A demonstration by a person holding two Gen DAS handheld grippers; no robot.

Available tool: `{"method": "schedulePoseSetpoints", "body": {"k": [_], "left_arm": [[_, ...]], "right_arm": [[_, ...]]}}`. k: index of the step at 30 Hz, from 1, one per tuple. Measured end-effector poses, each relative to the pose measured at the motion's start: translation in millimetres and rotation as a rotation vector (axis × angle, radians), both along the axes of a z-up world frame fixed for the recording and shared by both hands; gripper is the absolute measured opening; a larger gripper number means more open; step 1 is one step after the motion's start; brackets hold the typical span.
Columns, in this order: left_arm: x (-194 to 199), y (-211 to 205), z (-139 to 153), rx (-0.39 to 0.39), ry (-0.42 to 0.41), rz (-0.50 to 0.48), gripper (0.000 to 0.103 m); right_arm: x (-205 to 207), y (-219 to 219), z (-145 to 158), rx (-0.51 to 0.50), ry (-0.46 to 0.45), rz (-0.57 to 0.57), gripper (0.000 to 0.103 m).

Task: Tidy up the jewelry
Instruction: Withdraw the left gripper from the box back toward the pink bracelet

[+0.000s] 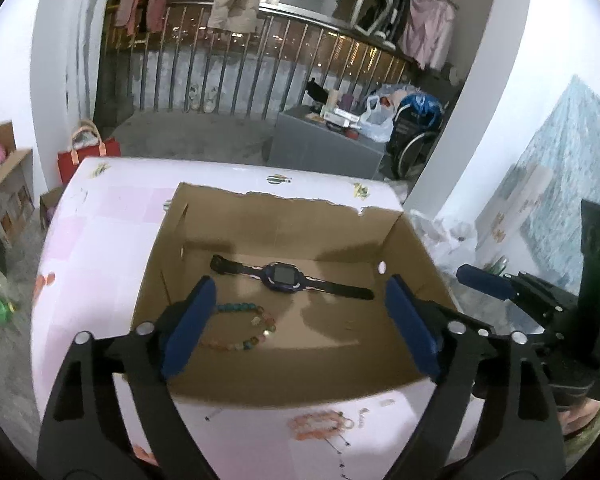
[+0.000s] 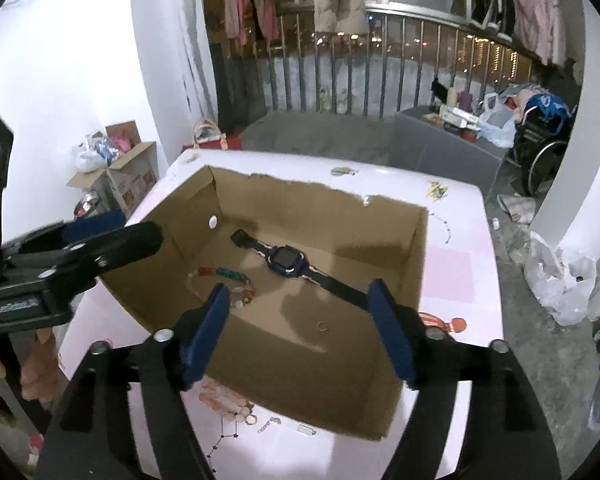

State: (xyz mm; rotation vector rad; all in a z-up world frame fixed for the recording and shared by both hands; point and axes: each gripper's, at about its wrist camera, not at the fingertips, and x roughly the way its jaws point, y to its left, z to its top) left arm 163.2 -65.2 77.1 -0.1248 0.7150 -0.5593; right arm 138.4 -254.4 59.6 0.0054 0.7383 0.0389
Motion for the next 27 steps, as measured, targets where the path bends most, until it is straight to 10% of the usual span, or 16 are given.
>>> {"method": "schedulePoseSetpoints", "body": {"k": [8,27], "left_arm": [[-28,32,-11,-0.079,0.065,0.056,0.09],[-60,90,-57,-0.047,0.137,0.216,0.095]], "right_arm": [[-32,3,14,-0.034,-0.047,-0.055,0.097],[-84,37,-28,-0.171,0.027,-0.102,0.097]]}}
